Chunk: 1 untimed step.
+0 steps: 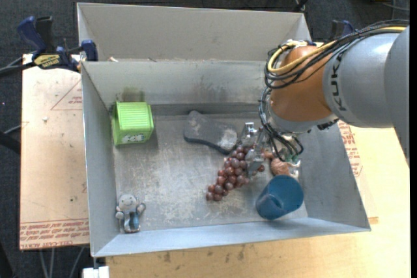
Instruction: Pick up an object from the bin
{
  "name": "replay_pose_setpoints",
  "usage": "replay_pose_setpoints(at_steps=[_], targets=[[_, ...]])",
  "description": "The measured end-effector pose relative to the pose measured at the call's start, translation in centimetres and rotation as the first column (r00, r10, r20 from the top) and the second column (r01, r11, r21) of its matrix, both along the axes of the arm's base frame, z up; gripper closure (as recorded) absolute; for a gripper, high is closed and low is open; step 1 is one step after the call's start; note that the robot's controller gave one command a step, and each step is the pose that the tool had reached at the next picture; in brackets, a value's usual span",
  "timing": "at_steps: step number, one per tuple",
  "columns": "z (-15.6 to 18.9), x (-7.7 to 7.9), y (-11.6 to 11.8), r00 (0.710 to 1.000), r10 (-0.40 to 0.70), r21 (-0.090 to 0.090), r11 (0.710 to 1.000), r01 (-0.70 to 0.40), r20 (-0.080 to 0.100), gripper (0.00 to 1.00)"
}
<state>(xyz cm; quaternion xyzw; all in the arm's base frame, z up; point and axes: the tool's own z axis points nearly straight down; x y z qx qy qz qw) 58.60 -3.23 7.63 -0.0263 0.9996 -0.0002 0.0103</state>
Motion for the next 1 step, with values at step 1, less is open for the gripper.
replay_pose_setpoints(at_steps=[1], targets=[[15.74,0.92,-1.93,1.000,-0.029,0.000,1.000,0.029,-0.011,1.00]])
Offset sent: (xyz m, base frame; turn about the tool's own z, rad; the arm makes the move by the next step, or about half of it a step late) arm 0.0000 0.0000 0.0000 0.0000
